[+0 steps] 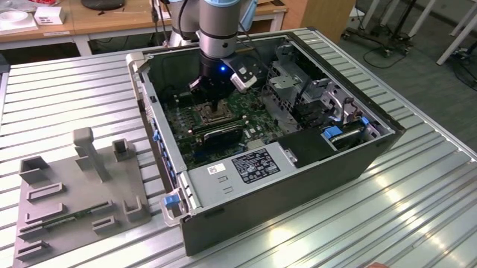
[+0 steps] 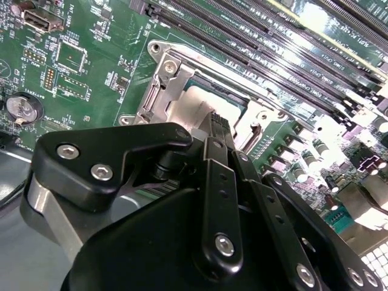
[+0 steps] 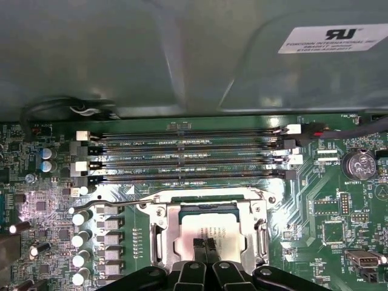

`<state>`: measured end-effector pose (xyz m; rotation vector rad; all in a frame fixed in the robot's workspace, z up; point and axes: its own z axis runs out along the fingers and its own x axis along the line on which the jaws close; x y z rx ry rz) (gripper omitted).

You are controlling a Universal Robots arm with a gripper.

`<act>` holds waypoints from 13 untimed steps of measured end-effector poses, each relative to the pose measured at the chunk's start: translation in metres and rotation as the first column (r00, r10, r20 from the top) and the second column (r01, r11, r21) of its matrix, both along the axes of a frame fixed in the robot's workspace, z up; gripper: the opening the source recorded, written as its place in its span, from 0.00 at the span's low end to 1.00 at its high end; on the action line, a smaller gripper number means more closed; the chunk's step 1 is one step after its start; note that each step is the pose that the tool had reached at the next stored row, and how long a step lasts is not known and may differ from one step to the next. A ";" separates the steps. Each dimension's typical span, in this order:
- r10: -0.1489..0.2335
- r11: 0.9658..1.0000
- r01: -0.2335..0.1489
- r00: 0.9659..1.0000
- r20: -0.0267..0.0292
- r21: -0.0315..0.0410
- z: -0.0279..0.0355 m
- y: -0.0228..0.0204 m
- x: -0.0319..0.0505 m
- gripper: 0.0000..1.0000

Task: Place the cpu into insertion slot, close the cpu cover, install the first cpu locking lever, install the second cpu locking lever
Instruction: 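Close the cpu cover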

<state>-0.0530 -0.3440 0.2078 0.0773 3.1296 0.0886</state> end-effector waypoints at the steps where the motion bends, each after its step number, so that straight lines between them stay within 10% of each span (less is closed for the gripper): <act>1: 0.000 1.000 0.000 1.000 0.000 0.000 0.0004 0.0000 0.0000 0.11; 13: 0.000 1.000 0.000 1.000 0.000 0.000 0.0081 0.0000 0.0000 0.11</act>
